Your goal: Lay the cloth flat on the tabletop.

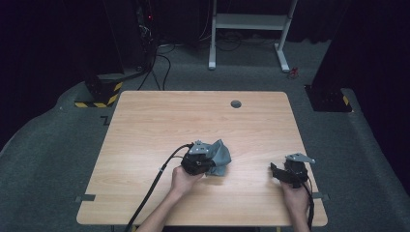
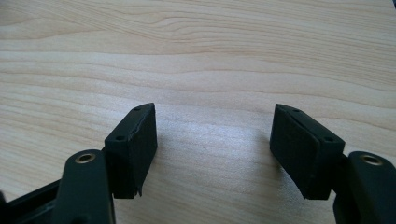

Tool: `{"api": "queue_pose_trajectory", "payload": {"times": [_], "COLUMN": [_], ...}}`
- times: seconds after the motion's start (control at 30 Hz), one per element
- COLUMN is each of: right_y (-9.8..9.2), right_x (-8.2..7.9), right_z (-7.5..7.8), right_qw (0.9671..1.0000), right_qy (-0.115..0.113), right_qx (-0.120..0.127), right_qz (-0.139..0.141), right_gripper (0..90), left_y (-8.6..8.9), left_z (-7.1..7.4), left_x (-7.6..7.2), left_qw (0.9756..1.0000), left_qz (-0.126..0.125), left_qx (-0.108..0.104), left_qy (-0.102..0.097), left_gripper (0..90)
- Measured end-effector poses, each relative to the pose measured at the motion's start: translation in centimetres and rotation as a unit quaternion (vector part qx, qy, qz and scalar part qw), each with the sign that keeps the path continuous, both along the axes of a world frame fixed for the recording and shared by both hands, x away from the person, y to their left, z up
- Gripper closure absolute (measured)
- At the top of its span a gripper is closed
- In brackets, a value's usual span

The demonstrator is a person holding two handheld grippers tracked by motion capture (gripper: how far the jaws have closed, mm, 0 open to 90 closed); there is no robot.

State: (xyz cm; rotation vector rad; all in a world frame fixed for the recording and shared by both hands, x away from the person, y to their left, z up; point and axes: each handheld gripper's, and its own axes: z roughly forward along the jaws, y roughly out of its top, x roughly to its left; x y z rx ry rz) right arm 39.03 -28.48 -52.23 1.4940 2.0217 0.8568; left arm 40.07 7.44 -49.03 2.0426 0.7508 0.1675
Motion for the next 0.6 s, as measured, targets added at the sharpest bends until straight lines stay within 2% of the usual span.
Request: {"api": "queue_pose_trajectory", "payload": {"times": [0.13,0.23,0.27,0.3,0.37,0.4,0.43,0.47,0.5,0.53,0.57,0.6], "right_y": [-0.1,0.1,0.1,0.5,0.8,1.8,1.8,2.8,3.5,3.5,5.2,5.2], "right_x": [0.0,-0.2,-0.2,-0.5,-0.7,-1.1,-1.1,-1.3,-1.4,-1.4,-1.6,-1.6], "right_z": [0.0,0.0,0.0,0.0,0.1,0.2,0.2,0.4,0.6,0.6,1.0,1.0], "right_qw": [0.9999,1.0,1.0,1.0,1.0,0.9997,0.9997,0.9986,0.9977,0.9977,0.9946,0.9946], "right_qy": [-0.003,-0.006,-0.006,-0.009,-0.007,-0.013,-0.013,-0.011,-0.015,-0.015,-0.009,-0.009], "right_qx": [0.001,0.001,0.001,0.0,0.001,0.003,0.003,0.027,0.033,0.033,0.046,0.046], "right_qz": [-0.011,-0.006,-0.006,-0.001,-0.002,0.019,0.019,0.044,0.057,0.057,0.093,0.093], "right_gripper": [36.3,43.3,43.3,50.0,51.0,52.3,52.3,54.5,55.9,55.9,58.4,58.4], "left_y": [0.0,0.4,0.6,1.3,1.7,2.2,2.4,2.7,3.1,3.1,3.4,3.4], "left_z": [-0.7,-0.7,-0.7,-0.6,-0.5,-0.5,-0.5,-0.6,-0.7,-0.7,-0.9,-0.9], "left_x": [-0.3,-0.6,-0.9,-1.3,-1.5,-1.7,-1.8,-1.9,-2.1,-2.1,-2.3,-2.3], "left_qw": [0.9998,0.9996,0.9995,0.9993,0.9992,0.9991,0.999,0.9991,0.9989,0.9989,0.9988,0.9988], "left_qz": [-0.003,-0.001,0.002,0.01,0.015,0.021,0.024,0.027,0.029,0.029,0.03,0.03], "left_qx": [0.017,0.026,0.03,0.035,0.036,0.036,0.035,0.032,0.035,0.035,0.038,0.038], "left_qy": [0.006,0.008,0.008,0.0,-0.004,-0.009,-0.009,-0.006,-0.006,-0.006,-0.005,-0.005], "left_gripper": [81.1,71.8,71.8,66.3,64.4,62.1,62.1,61.5,61.4,61.2,61.2,61.2]}}
